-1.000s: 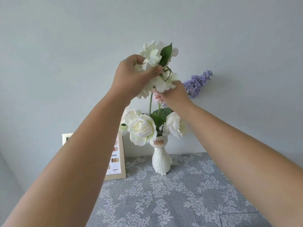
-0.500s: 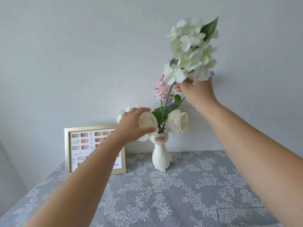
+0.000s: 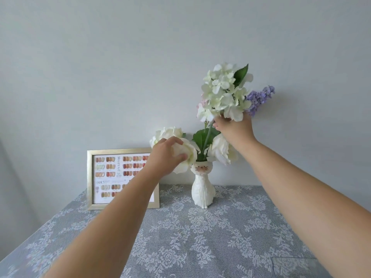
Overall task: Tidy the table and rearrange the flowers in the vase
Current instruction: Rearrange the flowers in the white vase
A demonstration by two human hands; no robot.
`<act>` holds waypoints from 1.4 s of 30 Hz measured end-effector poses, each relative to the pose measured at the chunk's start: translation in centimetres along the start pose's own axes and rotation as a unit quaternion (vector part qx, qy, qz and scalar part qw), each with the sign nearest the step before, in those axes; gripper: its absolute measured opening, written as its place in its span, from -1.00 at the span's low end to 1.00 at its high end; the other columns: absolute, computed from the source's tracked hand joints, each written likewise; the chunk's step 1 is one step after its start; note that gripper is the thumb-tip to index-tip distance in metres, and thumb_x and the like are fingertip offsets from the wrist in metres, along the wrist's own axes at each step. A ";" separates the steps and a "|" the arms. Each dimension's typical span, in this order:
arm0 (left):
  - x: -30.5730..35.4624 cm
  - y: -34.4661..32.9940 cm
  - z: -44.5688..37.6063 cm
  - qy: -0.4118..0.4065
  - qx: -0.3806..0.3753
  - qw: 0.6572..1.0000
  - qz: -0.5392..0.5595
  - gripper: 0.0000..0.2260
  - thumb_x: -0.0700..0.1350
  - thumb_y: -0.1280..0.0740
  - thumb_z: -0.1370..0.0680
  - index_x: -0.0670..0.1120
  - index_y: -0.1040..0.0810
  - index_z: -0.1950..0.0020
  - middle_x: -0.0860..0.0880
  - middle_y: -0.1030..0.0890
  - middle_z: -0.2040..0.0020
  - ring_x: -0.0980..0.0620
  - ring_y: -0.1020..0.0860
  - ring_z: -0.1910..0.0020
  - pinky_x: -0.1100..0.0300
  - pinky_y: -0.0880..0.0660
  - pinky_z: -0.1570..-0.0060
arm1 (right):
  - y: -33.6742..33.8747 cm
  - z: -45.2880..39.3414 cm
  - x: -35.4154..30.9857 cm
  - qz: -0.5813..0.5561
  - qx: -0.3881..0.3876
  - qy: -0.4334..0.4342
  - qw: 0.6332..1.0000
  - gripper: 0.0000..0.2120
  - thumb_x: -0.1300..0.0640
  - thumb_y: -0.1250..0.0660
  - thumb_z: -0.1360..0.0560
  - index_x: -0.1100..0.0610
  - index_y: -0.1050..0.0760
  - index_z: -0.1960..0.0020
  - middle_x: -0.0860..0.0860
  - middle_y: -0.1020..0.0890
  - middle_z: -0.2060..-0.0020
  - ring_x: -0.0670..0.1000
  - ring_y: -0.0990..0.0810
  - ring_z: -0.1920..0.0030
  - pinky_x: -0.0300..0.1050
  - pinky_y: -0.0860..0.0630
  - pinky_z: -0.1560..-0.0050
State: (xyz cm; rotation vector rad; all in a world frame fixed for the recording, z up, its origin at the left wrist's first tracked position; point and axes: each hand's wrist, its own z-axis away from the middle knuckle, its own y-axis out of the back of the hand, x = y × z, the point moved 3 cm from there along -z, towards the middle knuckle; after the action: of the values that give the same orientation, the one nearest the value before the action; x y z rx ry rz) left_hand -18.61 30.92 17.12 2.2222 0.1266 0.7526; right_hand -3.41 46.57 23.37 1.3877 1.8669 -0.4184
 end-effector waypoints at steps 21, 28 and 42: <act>3.1 -0.2 -0.3 0.034 0.054 0.996 0.057 -0.65 0.13 -0.43 -0.42 0.05 -0.58 -0.16 0.01 -0.61 0.11 -0.01 -0.60 0.17 0.07 -0.59 0.16 | -0.7 -0.3 -0.3 0.057 0.011 0.001 0.998 -0.78 0.16 -0.33 -0.43 0.35 -0.54 0.20 0.21 -0.67 0.25 0.17 -0.66 0.14 0.08 -0.58 0.07; 2.0 -0.3 -0.2 0.055 0.050 0.993 0.094 -0.63 0.15 -0.44 -0.41 0.09 -0.57 -0.17 0.04 -0.58 0.04 0.25 -0.53 0.22 0.29 -0.41 0.39 | -0.1 -0.5 -1.3 0.049 0.021 0.022 0.998 -0.78 0.18 -0.30 -0.44 0.36 -0.54 0.19 0.23 -0.67 0.26 0.18 -0.66 0.14 0.13 -0.57 0.05; 1.0 -0.3 0.1 0.085 0.013 0.987 0.136 -0.59 0.21 -0.43 -0.43 0.05 -0.54 -0.19 -0.11 -0.60 -0.09 -0.15 -0.64 0.05 -0.10 -0.61 0.04 | -1.4 0.9 1.5 0.030 -0.026 -0.060 0.997 -0.79 0.23 -0.30 -0.44 0.40 -0.53 0.18 0.29 -0.66 0.24 0.25 -0.66 0.13 0.22 -0.56 0.00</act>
State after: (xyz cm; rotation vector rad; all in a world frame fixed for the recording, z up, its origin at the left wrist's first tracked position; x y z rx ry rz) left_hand -17.66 31.32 17.35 2.2222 -0.0857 1.0945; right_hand -4.58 46.53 21.43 1.3502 1.7241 -0.4105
